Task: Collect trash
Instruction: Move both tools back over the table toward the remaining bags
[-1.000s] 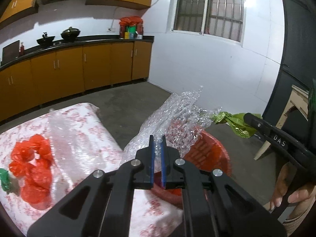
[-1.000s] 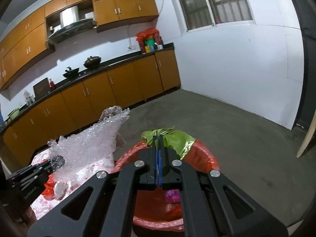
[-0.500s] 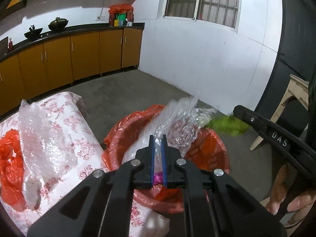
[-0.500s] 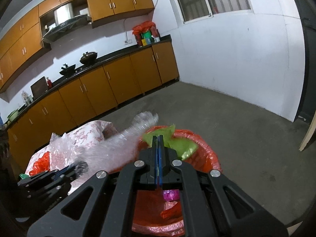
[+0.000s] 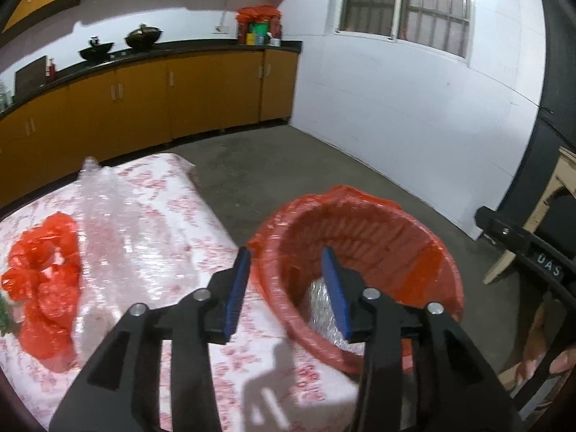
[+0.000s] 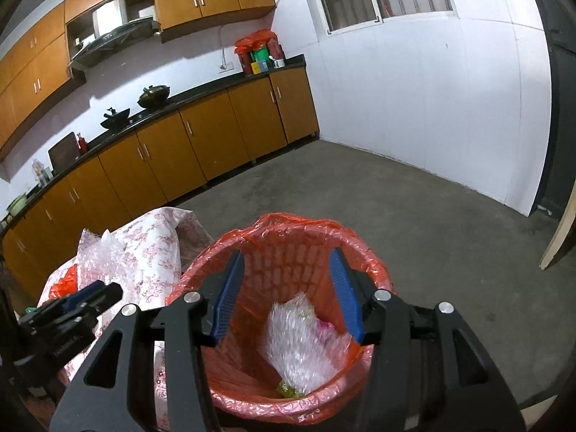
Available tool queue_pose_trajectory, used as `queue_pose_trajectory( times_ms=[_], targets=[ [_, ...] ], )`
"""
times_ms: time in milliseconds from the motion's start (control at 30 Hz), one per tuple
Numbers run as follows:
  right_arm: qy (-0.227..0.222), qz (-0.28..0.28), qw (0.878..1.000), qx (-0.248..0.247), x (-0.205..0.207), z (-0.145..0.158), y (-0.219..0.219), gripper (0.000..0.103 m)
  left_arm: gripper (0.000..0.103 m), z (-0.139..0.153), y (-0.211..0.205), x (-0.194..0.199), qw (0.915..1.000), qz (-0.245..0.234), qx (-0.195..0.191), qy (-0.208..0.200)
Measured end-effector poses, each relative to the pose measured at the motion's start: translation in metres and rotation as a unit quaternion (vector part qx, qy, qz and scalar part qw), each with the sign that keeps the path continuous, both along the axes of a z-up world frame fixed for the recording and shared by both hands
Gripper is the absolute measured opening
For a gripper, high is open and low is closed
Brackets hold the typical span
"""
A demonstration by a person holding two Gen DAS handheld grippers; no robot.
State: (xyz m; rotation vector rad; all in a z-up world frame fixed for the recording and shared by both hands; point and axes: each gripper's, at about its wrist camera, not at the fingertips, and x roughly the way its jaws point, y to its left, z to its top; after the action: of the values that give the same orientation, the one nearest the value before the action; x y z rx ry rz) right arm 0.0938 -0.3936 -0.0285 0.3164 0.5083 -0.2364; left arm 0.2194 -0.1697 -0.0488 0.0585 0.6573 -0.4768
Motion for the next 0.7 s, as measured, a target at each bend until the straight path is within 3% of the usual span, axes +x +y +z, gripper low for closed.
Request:
queue_pose_trajectory(
  times_ms=[200, 433, 700],
  targets=[
    [0.002, 0.023, 1.000, -0.020, 0.007, 0.005, 0.022, 0.050, 0.058, 0.006, 0.027, -0.005, 0.9990, 0.039, 0.011, -0.020],
    [0.003, 0.057, 0.998, -0.029, 0.019, 0.009, 0.052, 0.050, 0.064, 0.011, 0.064, -0.011, 0.9962, 0.081, 0.017, -0.029],
    [0.010, 0.116, 0.993, -0.033, 0.044, 0.006, 0.107, 0.050, 0.070, 0.014, 0.134, -0.017, 0.9855, 0.161, 0.028, -0.047]
  ],
)
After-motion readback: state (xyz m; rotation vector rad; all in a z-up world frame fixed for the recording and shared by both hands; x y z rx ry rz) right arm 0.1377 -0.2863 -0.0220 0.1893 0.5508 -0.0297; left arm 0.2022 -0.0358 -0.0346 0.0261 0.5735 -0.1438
